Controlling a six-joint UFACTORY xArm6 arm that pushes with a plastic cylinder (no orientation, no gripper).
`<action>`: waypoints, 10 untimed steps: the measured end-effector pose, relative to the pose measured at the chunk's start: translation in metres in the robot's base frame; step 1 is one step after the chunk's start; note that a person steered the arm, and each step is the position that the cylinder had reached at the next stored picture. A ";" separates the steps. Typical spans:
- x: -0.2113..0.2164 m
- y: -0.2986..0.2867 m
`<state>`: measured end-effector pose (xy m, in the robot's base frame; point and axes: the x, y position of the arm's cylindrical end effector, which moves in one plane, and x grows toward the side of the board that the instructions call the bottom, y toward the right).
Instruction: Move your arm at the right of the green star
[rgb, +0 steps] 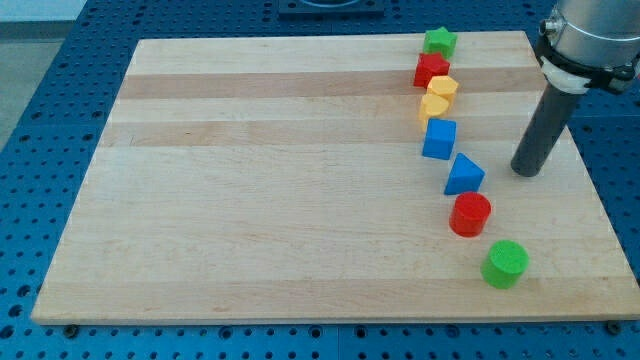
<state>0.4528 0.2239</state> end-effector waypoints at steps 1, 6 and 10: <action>0.000 0.000; -0.121 0.022; -0.228 0.007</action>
<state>0.2249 0.2305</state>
